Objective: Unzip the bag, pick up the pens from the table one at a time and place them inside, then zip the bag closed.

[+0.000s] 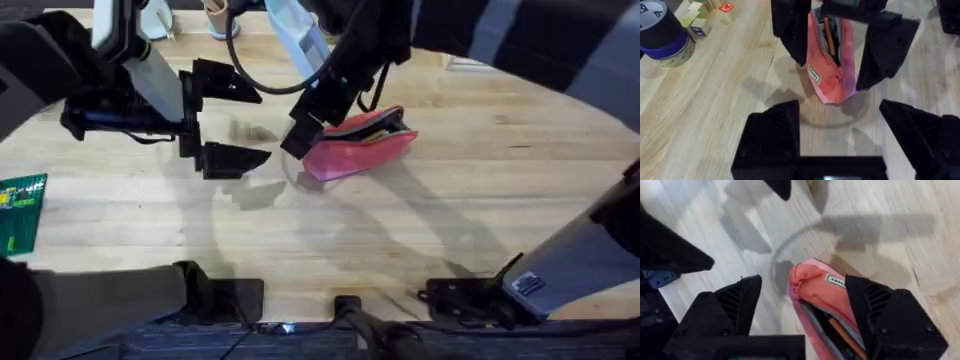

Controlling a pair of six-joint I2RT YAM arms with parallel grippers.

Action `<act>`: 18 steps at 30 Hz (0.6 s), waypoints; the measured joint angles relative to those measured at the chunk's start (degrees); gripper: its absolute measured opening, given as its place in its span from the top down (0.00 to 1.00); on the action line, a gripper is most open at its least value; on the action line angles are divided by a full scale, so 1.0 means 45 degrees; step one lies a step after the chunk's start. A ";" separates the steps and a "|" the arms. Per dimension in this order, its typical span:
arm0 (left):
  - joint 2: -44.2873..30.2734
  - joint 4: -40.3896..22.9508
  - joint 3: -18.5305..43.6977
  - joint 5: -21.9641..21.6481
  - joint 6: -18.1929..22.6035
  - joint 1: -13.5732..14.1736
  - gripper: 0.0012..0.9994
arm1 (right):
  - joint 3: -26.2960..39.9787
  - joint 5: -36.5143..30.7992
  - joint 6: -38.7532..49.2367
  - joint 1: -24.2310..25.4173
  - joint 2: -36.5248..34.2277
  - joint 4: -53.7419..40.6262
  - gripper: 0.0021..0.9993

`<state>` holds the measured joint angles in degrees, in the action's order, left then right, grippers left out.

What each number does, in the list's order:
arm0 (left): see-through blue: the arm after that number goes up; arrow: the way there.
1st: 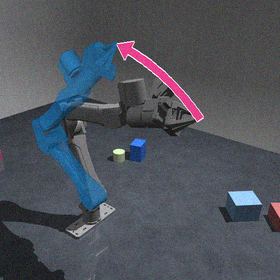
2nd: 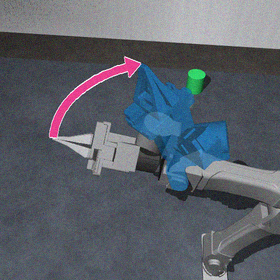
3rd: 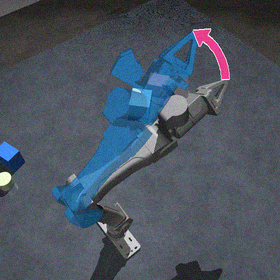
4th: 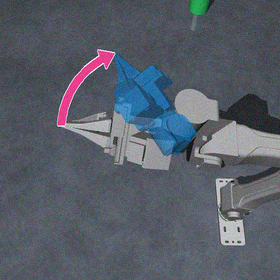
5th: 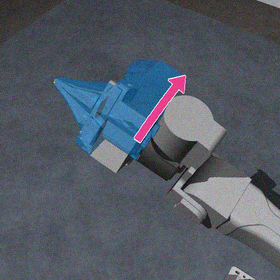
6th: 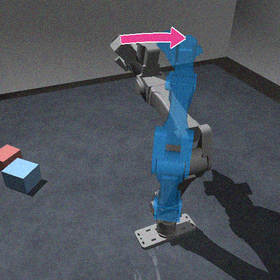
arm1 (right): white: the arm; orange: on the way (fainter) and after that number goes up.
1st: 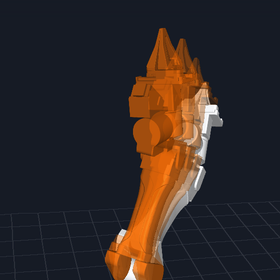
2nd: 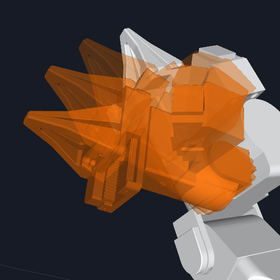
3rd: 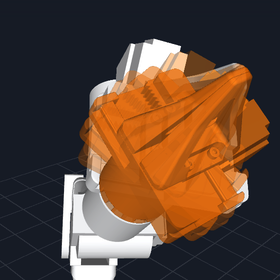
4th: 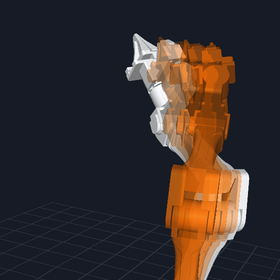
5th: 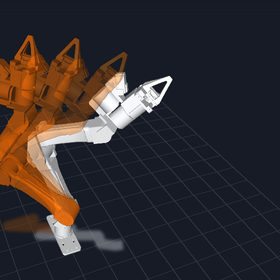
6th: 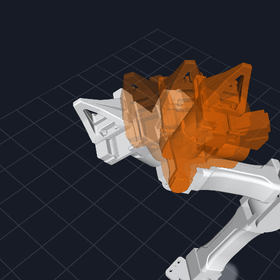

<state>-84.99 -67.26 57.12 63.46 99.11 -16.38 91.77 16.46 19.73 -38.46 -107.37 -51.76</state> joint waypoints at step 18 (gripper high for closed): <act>0.0000 0.0000 0.0000 0.0000 0.0000 0.0000 0.00 | 0.0000 -0.0885 -0.0013 0.0000 -0.0803 -0.0015 0.19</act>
<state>-84.99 -67.26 57.12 63.46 99.11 -16.38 91.77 12.47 19.67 -38.46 -110.98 -51.83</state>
